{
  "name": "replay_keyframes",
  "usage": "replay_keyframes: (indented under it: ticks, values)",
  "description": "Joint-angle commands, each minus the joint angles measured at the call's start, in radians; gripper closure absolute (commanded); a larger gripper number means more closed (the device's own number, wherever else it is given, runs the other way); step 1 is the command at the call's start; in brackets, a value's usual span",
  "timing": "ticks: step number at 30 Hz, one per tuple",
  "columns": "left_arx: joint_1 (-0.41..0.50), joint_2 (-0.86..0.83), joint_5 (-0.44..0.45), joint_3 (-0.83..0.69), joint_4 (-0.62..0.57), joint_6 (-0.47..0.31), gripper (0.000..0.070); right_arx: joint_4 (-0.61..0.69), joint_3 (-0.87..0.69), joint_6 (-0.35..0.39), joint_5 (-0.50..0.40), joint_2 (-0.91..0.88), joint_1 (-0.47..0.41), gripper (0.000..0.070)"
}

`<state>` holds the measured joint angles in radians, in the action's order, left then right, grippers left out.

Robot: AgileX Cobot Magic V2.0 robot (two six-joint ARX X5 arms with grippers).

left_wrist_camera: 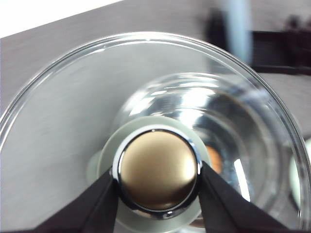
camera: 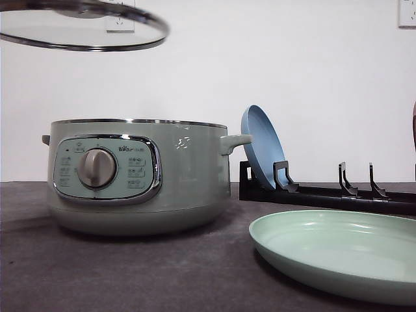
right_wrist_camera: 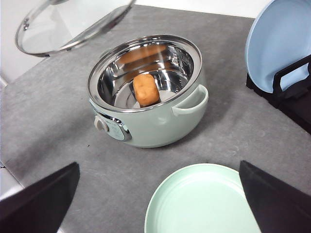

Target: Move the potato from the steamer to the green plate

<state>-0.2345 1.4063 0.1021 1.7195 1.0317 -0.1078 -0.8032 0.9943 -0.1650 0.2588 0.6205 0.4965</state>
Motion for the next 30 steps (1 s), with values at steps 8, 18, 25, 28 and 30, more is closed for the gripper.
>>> replay_keyframes:
  ticks: [8, 18, 25, 28, 30]
  values:
    - [0.147, -0.014, -0.001, 0.045, -0.036, -0.011, 0.0687, 0.01, 0.007, -0.011, 0.002, 0.005, 0.005, 0.0036]
    - [0.26, -0.014, -0.001, 0.045, -0.036, -0.011, 0.0687, 0.01, 0.007, -0.014, 0.003, 0.013, 0.005, 0.0036]
    - [0.275, -0.014, -0.001, 0.045, -0.036, -0.011, 0.0687, 0.012, 0.022, -0.035, 0.054, 0.105, 0.008, 0.0036]
    - [0.275, -0.014, -0.001, 0.045, -0.036, -0.011, 0.0687, 0.011, 0.057, -0.017, 0.065, 0.19, 0.017, 0.0036]
    - [0.275, -0.014, -0.001, 0.045, -0.035, -0.011, 0.0687, 0.009, 0.095, 0.007, 0.067, 0.26, 0.027, 0.0036]
